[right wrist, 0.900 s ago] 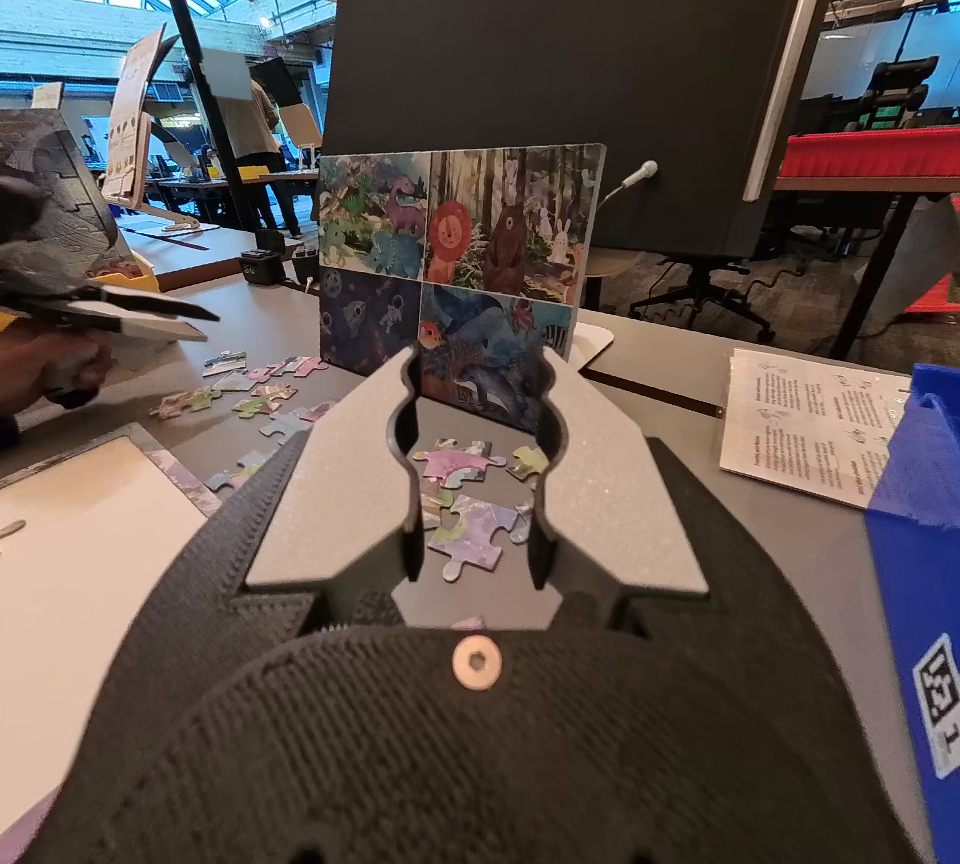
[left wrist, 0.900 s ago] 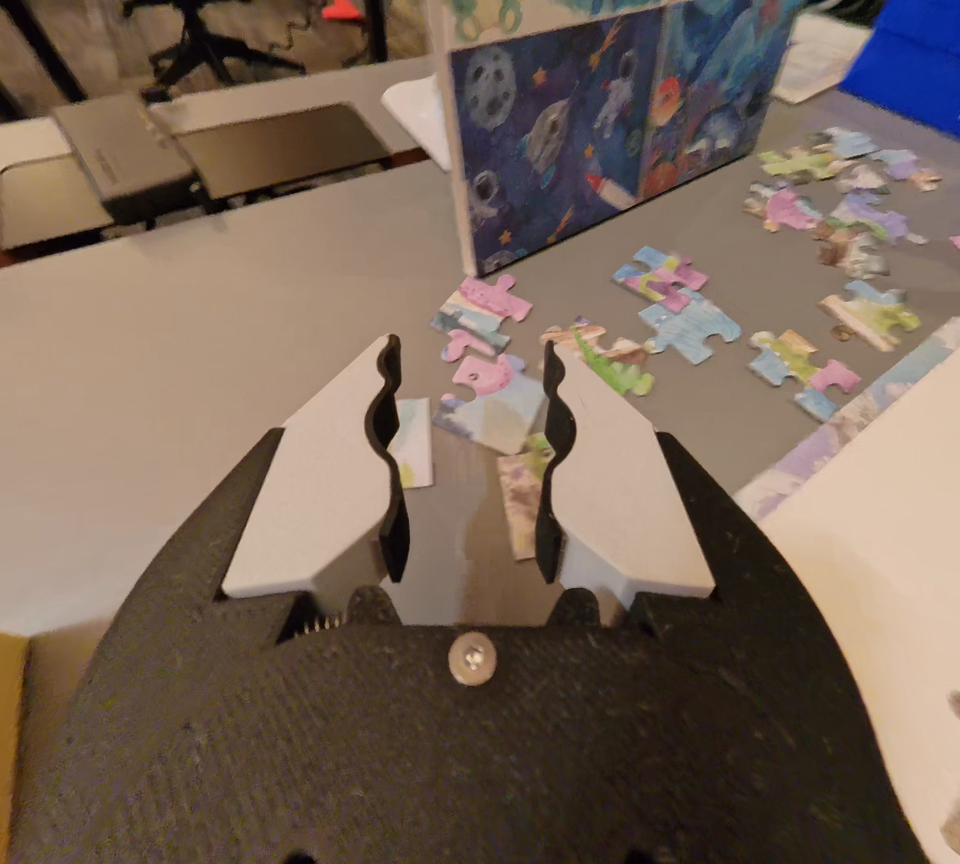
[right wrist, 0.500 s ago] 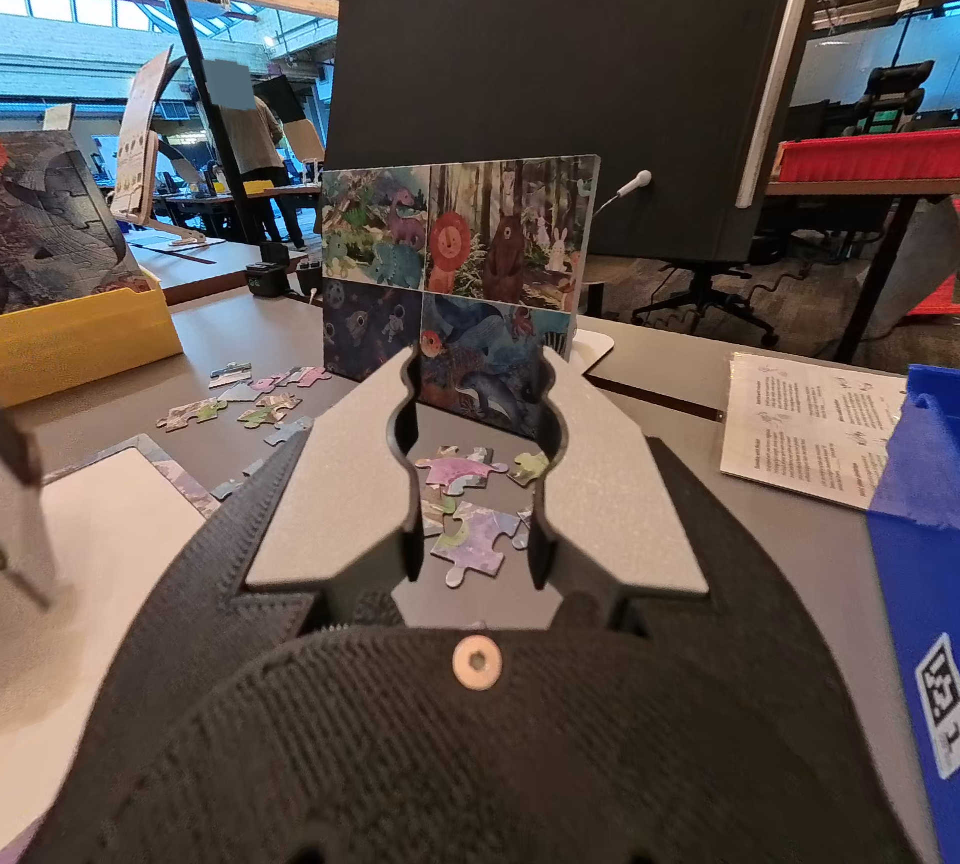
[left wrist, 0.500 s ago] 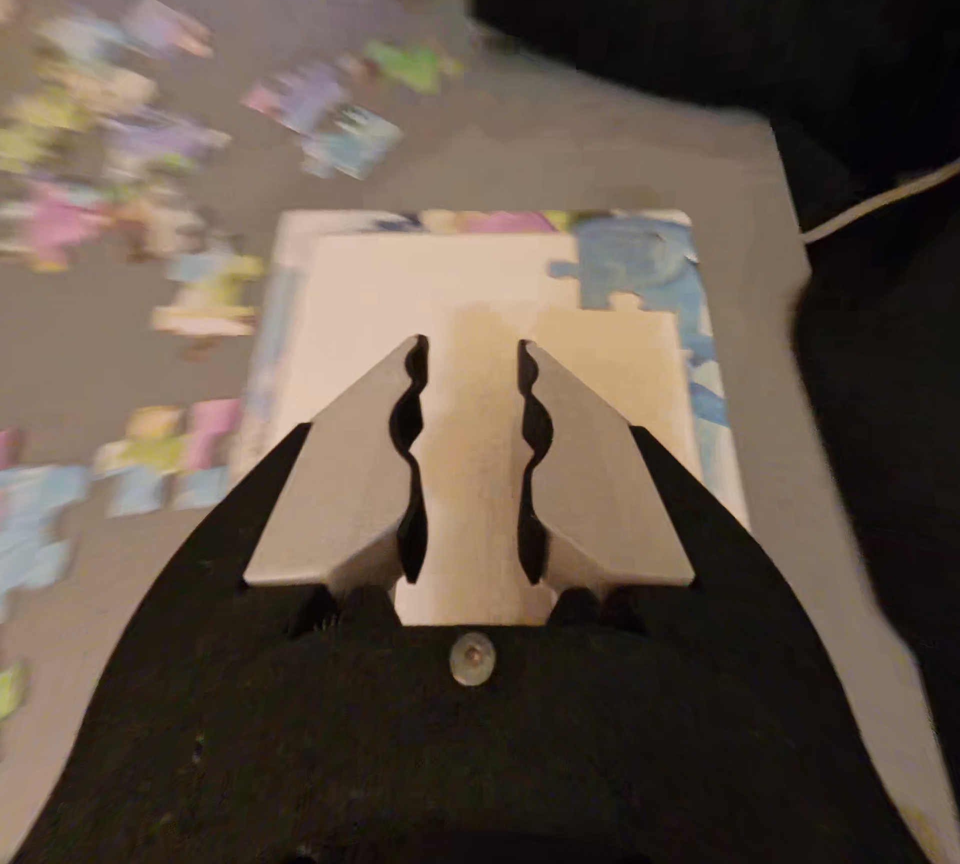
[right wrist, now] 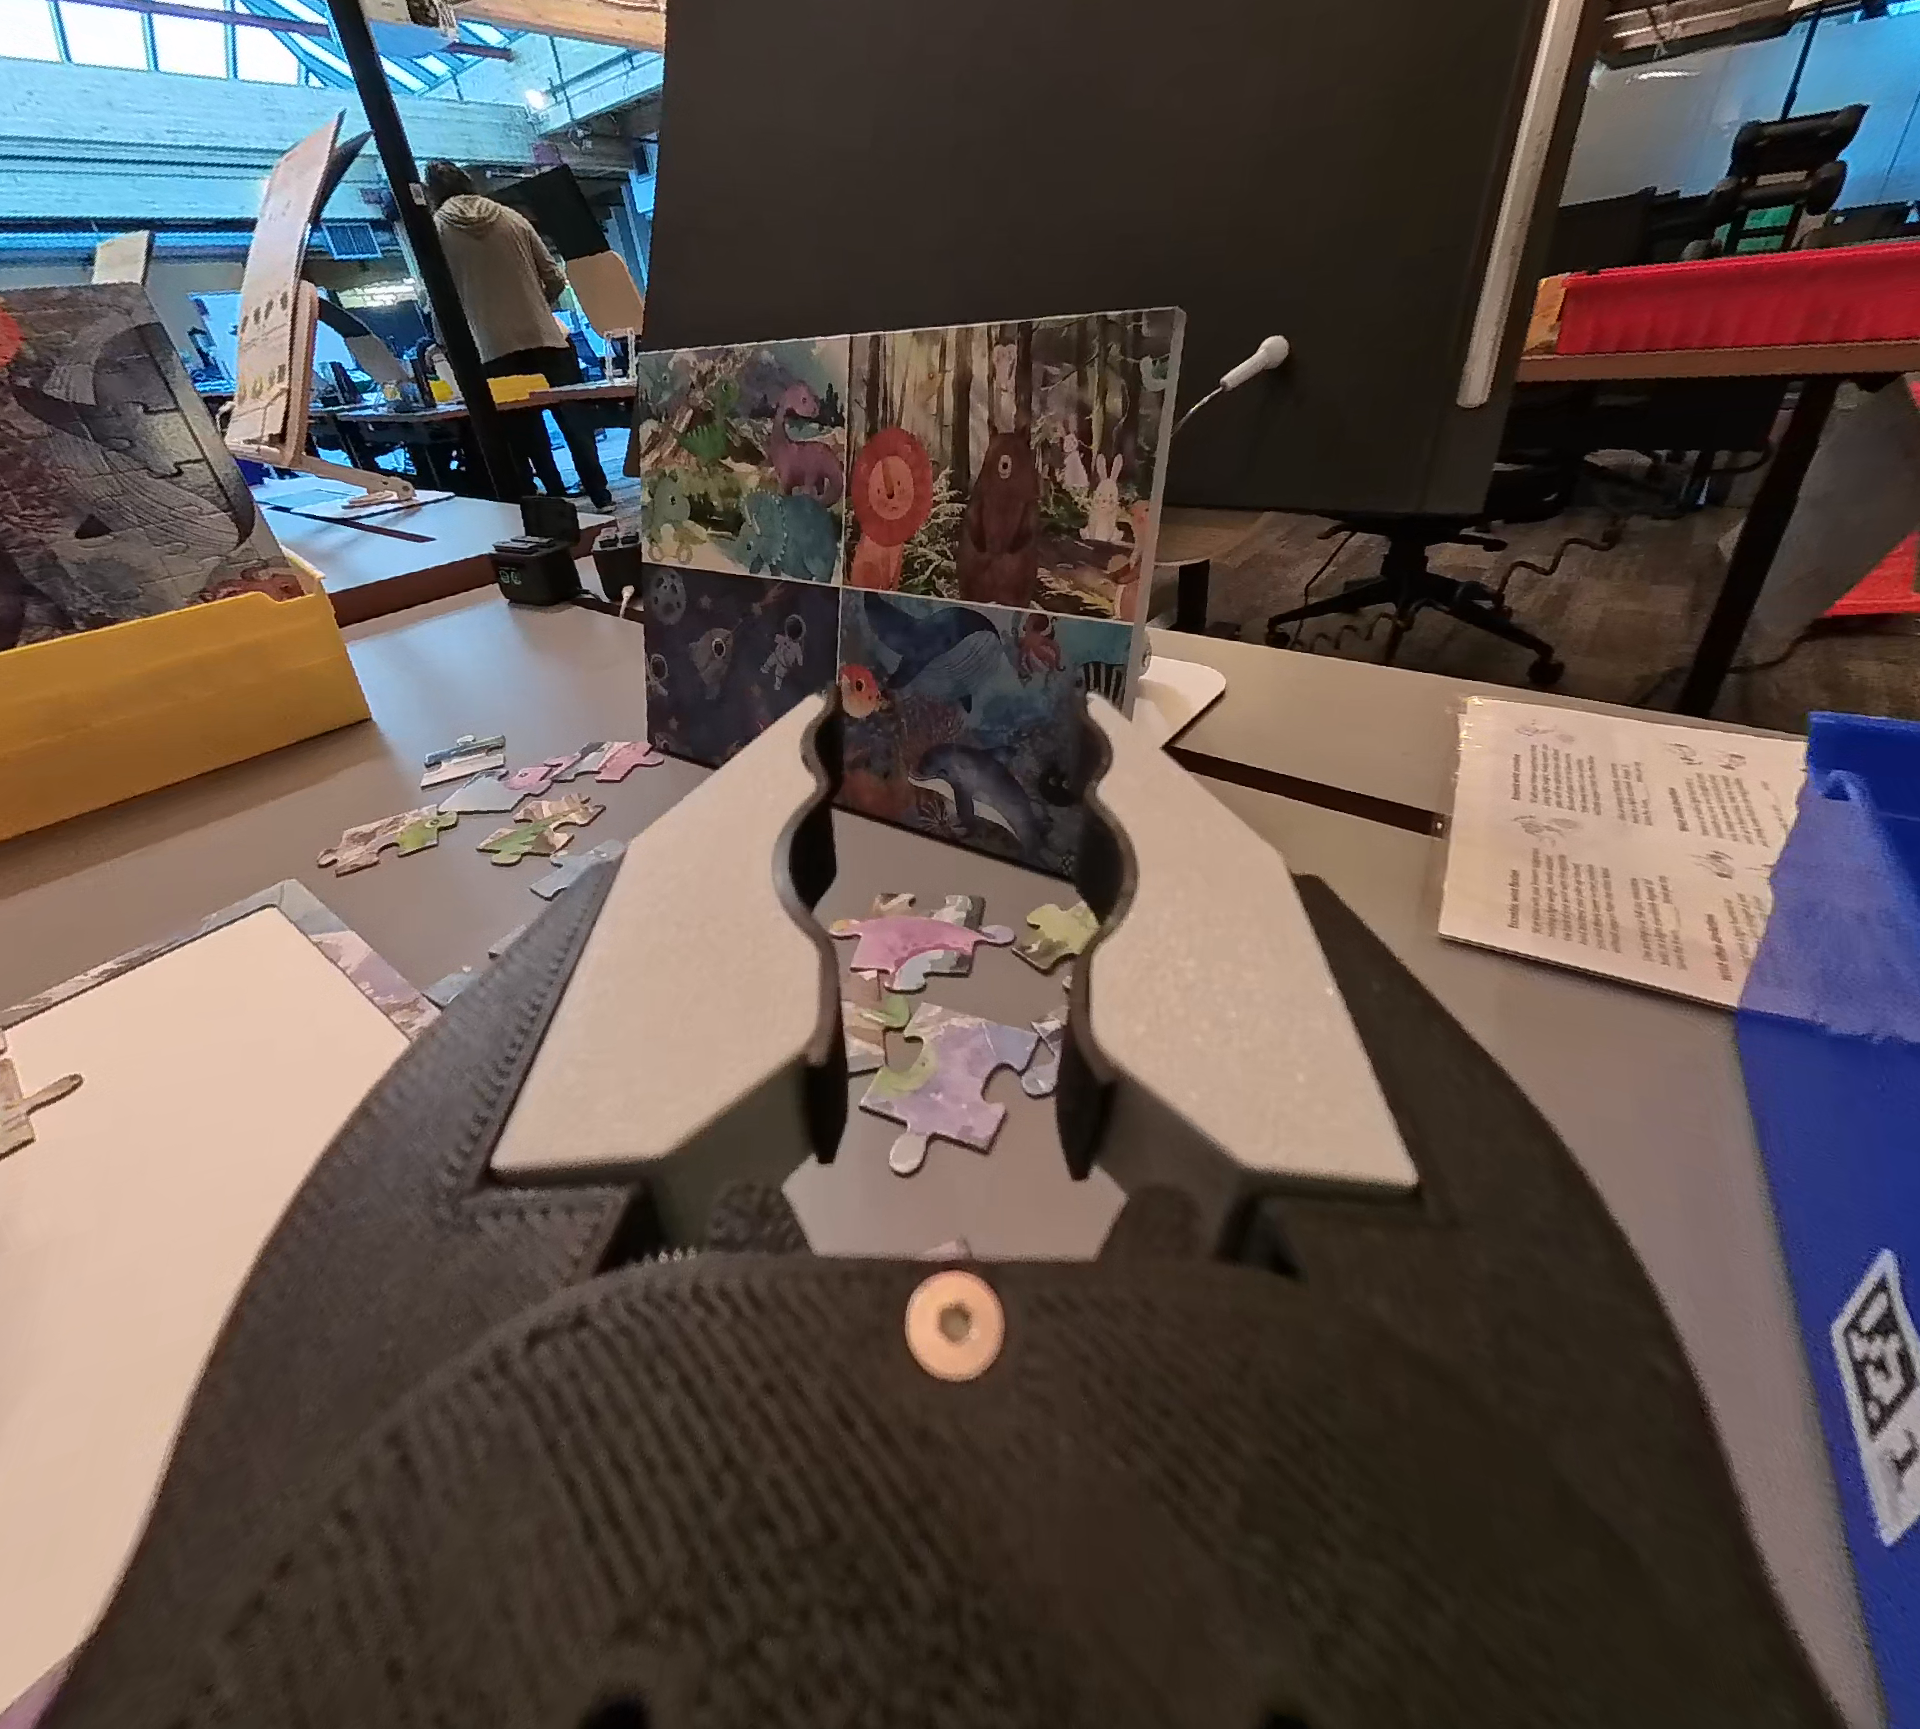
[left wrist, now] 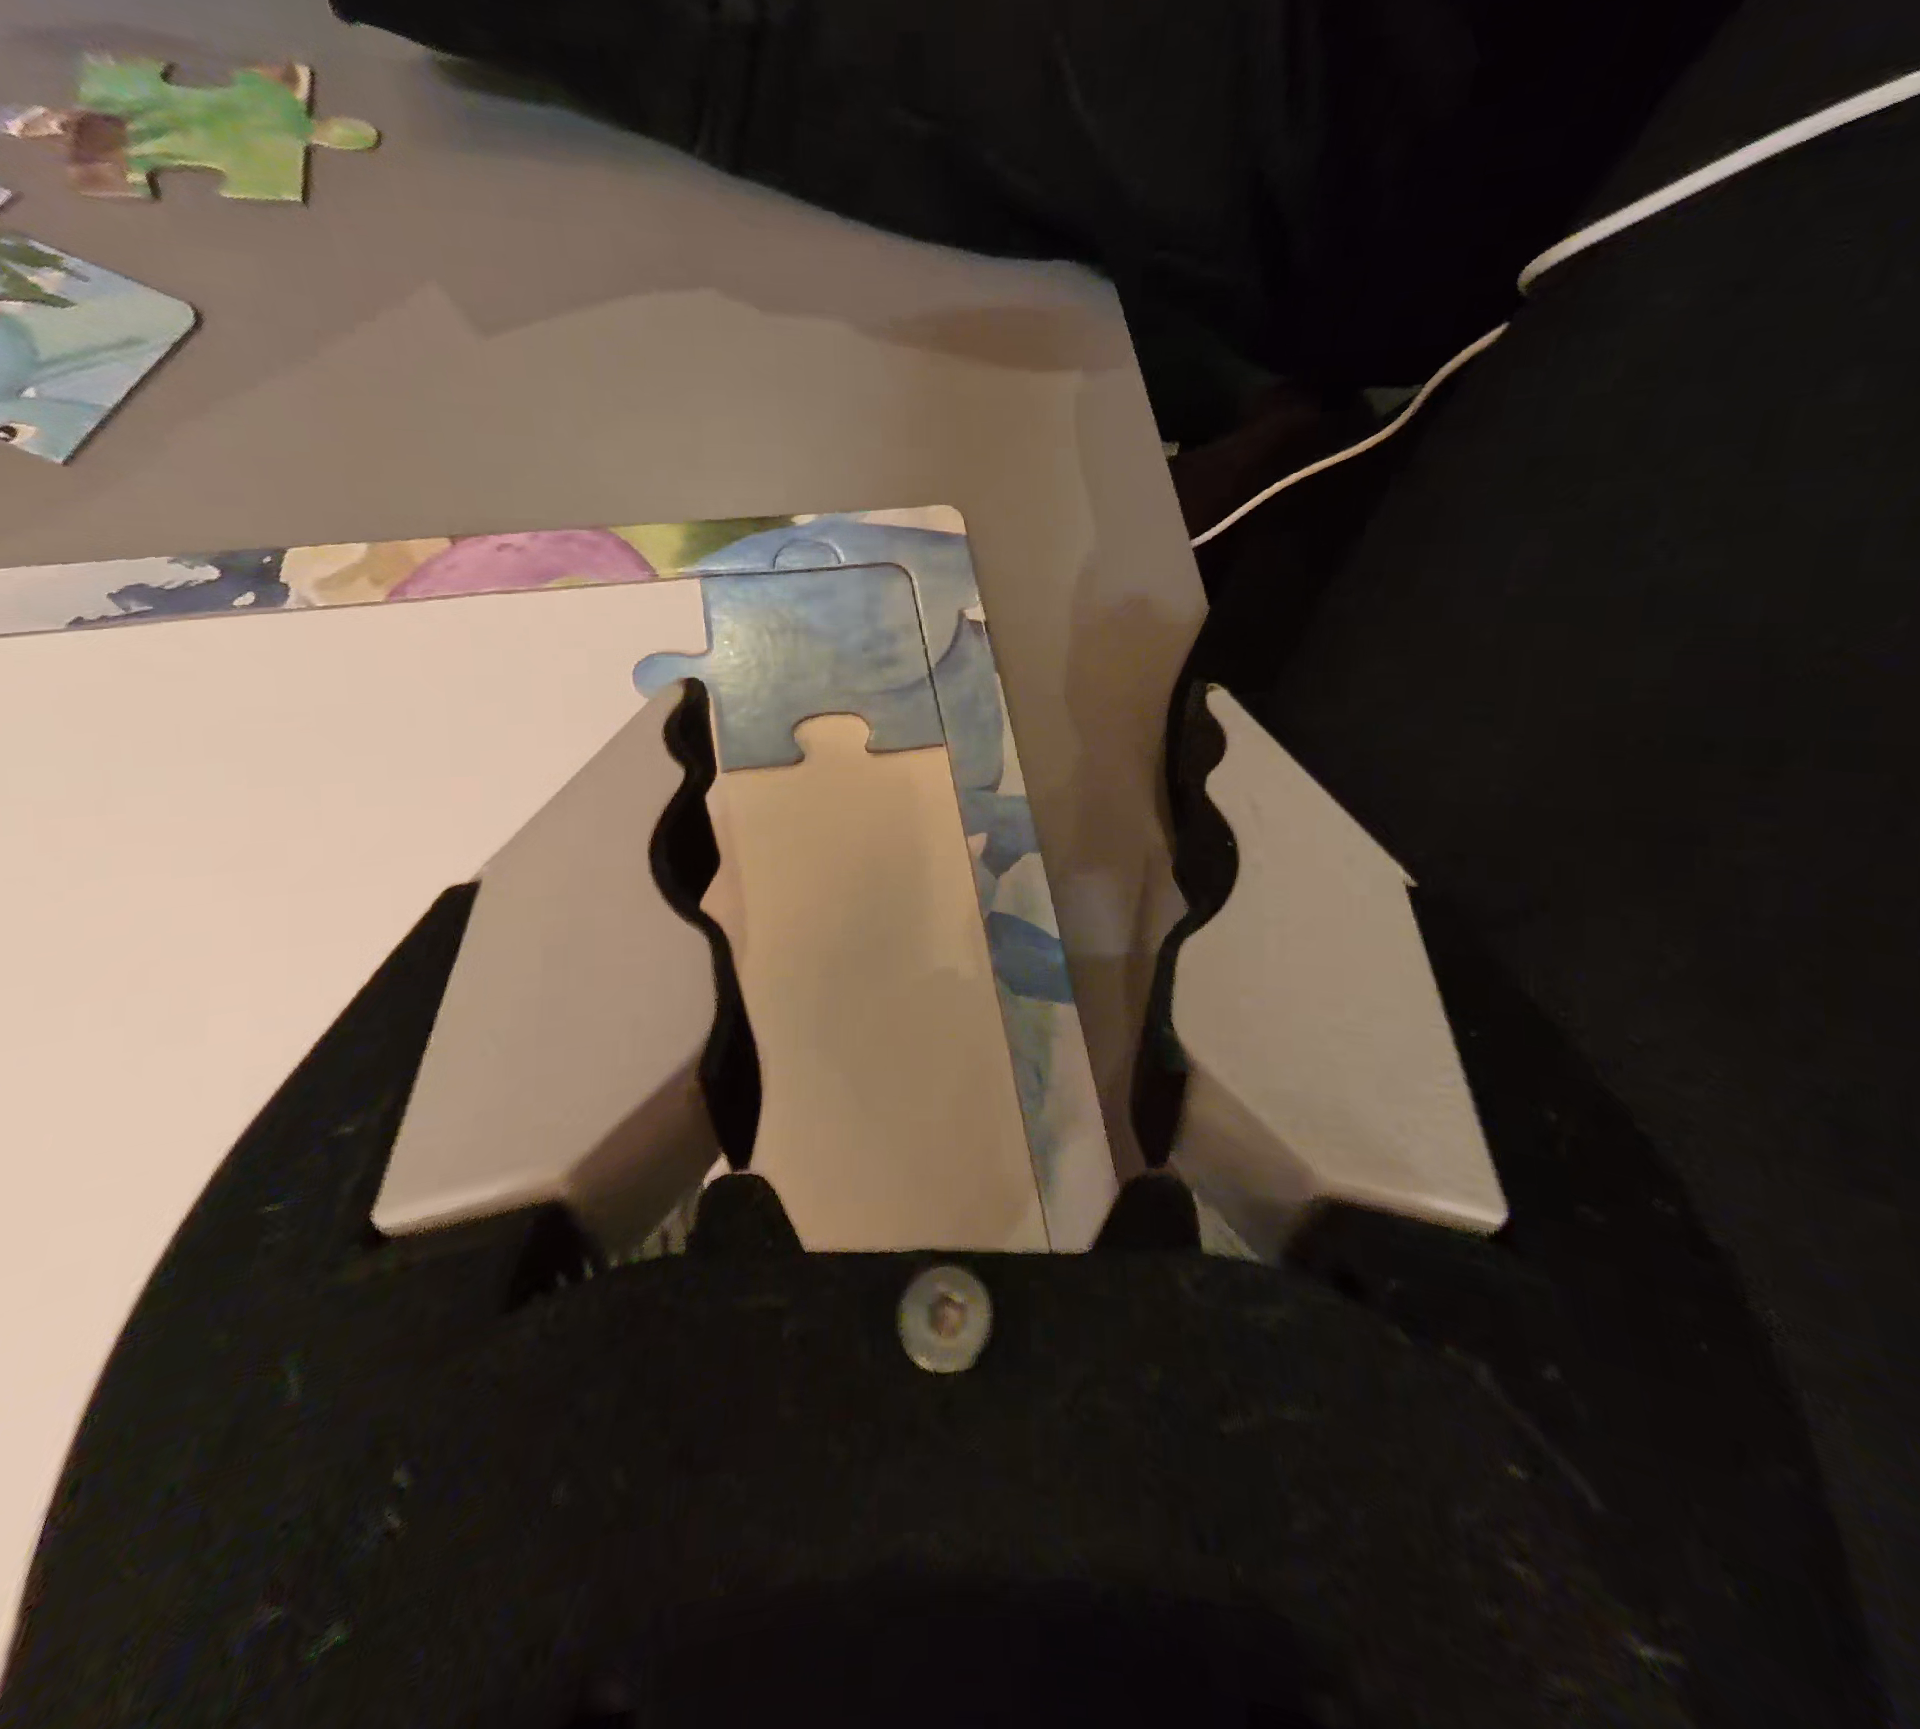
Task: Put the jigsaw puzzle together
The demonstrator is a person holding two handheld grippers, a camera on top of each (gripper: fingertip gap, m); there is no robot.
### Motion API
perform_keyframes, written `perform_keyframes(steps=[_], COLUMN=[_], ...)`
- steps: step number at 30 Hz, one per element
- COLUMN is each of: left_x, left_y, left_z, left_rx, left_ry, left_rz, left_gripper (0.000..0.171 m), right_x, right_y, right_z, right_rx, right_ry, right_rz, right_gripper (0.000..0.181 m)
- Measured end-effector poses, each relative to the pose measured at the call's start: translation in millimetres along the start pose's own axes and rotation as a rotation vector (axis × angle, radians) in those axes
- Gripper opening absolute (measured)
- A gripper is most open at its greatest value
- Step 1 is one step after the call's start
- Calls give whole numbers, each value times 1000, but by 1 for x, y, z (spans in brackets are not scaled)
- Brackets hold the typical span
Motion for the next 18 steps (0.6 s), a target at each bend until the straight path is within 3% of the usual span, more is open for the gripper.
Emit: perform_keyframes(steps=[18], left_x=[8], left_y=[2], left_z=[-8], left_rx=[-17], left_ry=[47], left_rz=[2], left_gripper=[87], right_x=[2], right_y=[3], right_z=[-1], right_rx=[-11], right_ry=[15], right_rz=[1], right_gripper=[41])
Point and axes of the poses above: each gripper's, where its closed fingertips meet, x out along the fingers, z out of its top, y = z × x across the jaws, the point moved 5 cm from there along -x, back along the fingers, and after that the axes turned 2 degrees about -x, right-handed, at the moved point
